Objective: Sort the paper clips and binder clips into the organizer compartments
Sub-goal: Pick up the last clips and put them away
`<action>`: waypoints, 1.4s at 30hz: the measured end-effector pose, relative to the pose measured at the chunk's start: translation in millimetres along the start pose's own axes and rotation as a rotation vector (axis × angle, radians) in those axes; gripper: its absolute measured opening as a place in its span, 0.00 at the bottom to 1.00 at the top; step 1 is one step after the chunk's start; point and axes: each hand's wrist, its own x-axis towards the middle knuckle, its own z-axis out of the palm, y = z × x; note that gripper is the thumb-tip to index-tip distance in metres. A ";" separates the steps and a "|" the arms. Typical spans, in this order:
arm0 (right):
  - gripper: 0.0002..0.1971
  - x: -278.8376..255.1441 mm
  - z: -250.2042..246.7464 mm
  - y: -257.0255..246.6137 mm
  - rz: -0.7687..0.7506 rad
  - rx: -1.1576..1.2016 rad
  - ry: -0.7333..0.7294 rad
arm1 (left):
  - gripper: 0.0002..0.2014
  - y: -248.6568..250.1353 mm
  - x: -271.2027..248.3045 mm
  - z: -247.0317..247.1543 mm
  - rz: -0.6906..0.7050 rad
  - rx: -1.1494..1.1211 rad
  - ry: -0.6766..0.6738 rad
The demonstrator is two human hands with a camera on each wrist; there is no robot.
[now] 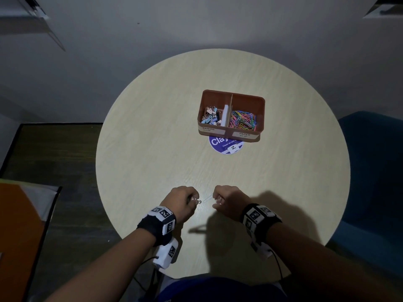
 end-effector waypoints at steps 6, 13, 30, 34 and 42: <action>0.04 9.2 -6.7 -5.1 0.028 0.070 0.018 | 0.01 -1.7 2.6 -4.1 -0.052 -0.021 0.055; 0.10 19.1 -19.0 -2.9 0.055 0.061 0.050 | 0.05 12.3 18.6 -15.8 0.022 0.016 0.040; 0.10 104.5 -156.9 -40.4 0.007 -0.106 0.549 | 0.10 102.4 113.6 -143.6 0.274 0.273 0.321; 0.04 63.2 -113.1 -11.9 0.097 -0.084 0.455 | 0.11 69.8 84.5 -81.6 0.185 0.317 0.065; 0.24 9.5 -39.1 37.2 0.184 -0.333 0.066 | 0.08 38.1 35.5 15.8 0.156 0.465 -0.124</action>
